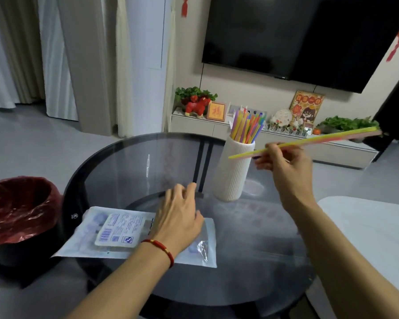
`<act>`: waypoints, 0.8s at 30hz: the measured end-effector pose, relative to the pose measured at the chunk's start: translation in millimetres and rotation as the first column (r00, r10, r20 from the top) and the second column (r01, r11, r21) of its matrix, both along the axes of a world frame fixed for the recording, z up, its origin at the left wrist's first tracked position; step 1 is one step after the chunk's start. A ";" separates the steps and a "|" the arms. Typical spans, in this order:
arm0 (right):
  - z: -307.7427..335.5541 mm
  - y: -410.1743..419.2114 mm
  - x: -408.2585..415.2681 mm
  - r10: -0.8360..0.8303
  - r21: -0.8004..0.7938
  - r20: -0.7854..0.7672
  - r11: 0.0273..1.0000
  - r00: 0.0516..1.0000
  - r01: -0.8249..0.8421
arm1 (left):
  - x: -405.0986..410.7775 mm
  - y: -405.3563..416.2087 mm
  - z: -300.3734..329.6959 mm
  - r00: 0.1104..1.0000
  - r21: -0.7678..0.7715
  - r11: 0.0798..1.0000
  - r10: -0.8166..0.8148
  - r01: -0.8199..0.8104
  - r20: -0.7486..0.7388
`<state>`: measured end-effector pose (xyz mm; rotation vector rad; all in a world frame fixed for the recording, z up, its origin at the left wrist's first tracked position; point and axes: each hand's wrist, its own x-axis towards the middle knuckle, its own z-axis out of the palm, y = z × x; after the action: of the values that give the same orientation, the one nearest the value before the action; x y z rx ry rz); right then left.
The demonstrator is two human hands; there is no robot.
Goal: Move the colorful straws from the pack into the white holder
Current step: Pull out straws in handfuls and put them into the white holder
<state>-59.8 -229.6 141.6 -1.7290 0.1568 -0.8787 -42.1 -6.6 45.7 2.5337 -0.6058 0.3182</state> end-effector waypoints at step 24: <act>68.8 5.9 70.5 -0.357 -0.543 -0.035 0.791 0.934 0.282 | -6.5 7.1 -12.6 0.995 0.072 0.995 -0.072 0.067 0.065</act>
<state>10.7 -223.8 210.4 -2.3349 0.3315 -1.1256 -48.6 0.5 33.1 2.5699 -0.7414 0.3651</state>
